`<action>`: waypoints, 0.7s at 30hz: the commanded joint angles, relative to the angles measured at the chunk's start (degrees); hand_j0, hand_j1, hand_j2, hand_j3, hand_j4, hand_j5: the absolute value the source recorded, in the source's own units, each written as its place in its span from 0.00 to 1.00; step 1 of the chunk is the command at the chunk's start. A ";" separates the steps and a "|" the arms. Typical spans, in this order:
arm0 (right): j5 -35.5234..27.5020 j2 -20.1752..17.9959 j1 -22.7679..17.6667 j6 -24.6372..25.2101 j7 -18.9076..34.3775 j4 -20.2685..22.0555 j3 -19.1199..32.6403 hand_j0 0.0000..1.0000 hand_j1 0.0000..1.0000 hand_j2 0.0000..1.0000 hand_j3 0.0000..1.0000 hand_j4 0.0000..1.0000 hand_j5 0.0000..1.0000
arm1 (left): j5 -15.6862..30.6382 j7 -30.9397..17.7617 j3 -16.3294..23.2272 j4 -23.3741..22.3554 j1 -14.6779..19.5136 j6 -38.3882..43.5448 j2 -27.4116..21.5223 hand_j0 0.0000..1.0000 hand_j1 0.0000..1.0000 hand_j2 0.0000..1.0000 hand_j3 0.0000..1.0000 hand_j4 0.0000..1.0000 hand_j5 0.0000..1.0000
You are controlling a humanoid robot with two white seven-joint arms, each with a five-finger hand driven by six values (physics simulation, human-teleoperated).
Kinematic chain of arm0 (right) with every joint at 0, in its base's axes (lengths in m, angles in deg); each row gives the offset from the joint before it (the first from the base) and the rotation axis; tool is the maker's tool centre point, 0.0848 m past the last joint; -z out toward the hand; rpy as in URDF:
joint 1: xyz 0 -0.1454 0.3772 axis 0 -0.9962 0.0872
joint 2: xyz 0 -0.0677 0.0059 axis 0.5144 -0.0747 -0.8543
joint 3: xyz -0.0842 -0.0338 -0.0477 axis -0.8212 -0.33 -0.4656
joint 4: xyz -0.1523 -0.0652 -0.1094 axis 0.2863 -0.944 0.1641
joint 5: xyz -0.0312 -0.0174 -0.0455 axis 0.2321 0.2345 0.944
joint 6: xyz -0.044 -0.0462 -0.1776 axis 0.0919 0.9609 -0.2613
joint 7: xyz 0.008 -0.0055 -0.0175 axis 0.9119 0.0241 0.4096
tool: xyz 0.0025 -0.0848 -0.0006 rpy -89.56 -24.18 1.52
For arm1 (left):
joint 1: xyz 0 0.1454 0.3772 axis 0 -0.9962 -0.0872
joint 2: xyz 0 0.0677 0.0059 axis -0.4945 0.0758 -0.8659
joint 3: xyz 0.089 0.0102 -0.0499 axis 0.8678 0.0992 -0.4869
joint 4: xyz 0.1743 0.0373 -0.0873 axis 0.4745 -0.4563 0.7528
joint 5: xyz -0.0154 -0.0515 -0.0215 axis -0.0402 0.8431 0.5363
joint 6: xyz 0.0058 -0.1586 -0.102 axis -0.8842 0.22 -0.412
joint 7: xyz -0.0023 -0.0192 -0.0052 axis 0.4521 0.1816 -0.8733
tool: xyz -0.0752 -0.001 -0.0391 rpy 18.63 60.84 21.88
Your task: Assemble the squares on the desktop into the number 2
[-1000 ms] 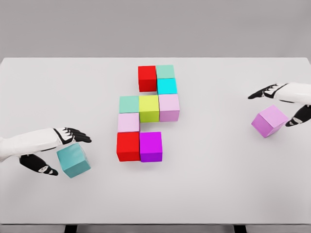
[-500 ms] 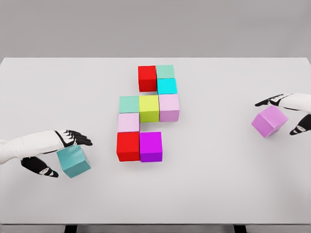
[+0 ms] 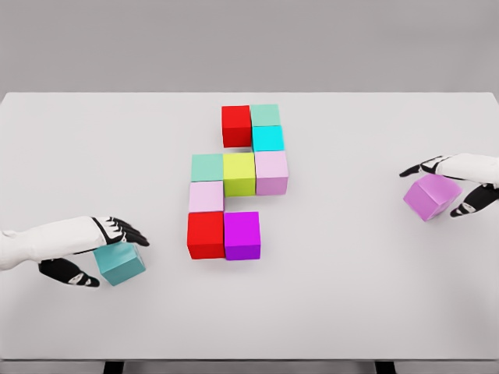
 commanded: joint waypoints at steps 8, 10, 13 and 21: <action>-0.27 0.10 0.00 -0.79 -0.02 -0.04 -0.32 0.69 0.69 0.69 0.69 0.69 0.69 | 0.32 -0.07 -0.10 0.02 -0.35 0.10 -0.17 0.59 0.59 0.59 0.59 0.59 0.59; -0.27 0.10 -0.09 -0.79 -0.02 -0.04 -0.67 0.65 0.65 0.65 0.65 0.65 0.65 | 0.24 0.02 -0.10 0.02 -0.35 0.10 -0.17 0.58 0.58 0.58 0.58 0.58 0.58; -0.27 0.10 0.00 -0.79 -0.02 -0.04 -0.76 0.59 0.59 0.59 0.59 0.59 0.59 | 0.32 0.02 -0.18 0.28 -0.35 0.10 -0.34 0.57 0.57 0.57 0.57 0.57 0.57; -0.27 0.10 0.00 -0.79 -0.02 0.05 -0.76 0.60 0.60 0.60 0.60 0.60 0.60 | 0.68 2.48 -0.71 1.95 -0.27 0.10 -0.78 0.52 0.52 0.52 0.52 0.52 0.52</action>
